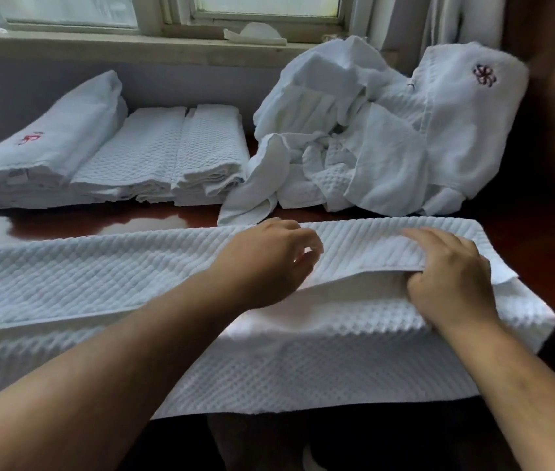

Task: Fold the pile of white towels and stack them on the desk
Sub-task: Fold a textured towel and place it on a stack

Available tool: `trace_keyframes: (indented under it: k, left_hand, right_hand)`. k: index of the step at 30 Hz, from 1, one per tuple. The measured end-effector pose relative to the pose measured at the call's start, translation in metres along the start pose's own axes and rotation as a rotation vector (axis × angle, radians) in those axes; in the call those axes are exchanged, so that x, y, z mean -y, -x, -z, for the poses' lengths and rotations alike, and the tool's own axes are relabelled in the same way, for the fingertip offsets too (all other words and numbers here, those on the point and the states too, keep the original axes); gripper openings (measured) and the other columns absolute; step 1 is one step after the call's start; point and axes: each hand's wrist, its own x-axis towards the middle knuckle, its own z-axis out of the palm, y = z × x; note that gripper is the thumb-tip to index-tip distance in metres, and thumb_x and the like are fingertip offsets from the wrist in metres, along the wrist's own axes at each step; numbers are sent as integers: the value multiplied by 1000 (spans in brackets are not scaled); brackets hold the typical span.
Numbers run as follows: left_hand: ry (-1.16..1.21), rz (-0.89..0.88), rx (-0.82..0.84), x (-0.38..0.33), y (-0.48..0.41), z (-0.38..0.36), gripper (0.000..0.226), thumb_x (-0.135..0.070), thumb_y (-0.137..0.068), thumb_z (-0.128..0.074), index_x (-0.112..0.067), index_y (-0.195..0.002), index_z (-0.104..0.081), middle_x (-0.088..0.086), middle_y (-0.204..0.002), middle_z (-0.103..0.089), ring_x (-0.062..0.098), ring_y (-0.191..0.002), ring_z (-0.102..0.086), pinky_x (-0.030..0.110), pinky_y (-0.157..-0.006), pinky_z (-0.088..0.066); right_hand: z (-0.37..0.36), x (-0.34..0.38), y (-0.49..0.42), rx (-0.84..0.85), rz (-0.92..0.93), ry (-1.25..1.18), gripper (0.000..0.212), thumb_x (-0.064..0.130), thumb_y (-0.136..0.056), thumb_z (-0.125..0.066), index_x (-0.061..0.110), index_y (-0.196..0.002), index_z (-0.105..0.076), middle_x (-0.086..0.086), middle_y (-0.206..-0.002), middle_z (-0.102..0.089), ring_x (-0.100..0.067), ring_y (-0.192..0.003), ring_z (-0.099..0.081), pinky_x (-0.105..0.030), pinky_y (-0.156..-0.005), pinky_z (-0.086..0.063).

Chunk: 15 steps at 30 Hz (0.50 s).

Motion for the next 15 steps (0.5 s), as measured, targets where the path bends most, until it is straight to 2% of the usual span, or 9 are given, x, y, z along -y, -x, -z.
trace_keyframes:
  k: [3,6,9,11,13,15]
  left_hand:
    - [18,-52,169,-19,-37,-21,40,-54,-99,-50,-42,-137,-54,-9,-139,-52,15,-132,-40,40,-106,-39]
    - [70,-35,264,-34,-51,-46,61,-67,-94,-46,-43,-150,-40,-8,-158,-35,17,-147,-22,42,-120,-22]
    - [55,-106,272,-38,-48,-61,83,-86,-81,-40,-45,-152,-32,-14,-161,-28,11,-149,-16,41,-123,-12]
    - [53,-135,248,-37,-47,-63,89,-91,-74,-38,-46,-151,-34,-16,-160,-30,9,-148,-18,40,-123,-14]
    - [79,-161,189,-38,-45,-62,78,-87,-77,-43,-47,-144,-45,-16,-156,-39,9,-144,-28,38,-120,-23]
    - [107,-204,113,-40,-42,-62,55,-74,-85,-53,-45,-131,-61,-17,-146,-52,8,-134,-43,34,-110,-39]
  right_hand:
    - [9,-34,-8,23,-237,-16,72,-7,-76,-52,19,-143,-53,-14,-141,-54,-42,-123,-46,-51,-103,-40]
    - [12,-59,-11,-78,-363,-125,64,-2,-84,-51,18,-145,-51,-19,-140,-46,-41,-126,-43,-43,-106,-38]
    - [13,-81,-12,-200,-505,-216,61,7,-88,-58,17,-146,-47,-18,-137,-44,-36,-123,-47,-39,-102,-40]
    - [15,-90,-16,-188,-572,-294,60,19,-91,-62,20,-148,-43,-7,-126,-52,-28,-114,-53,-36,-92,-42]
    - [21,-93,-21,-147,-580,-359,62,26,-91,-65,26,-148,-42,11,-102,-58,-19,-102,-54,-33,-86,-40]
    - [24,-97,-25,-121,-582,-408,54,20,-91,-60,33,-143,-51,17,-99,-62,-13,-101,-56,-33,-87,-45]
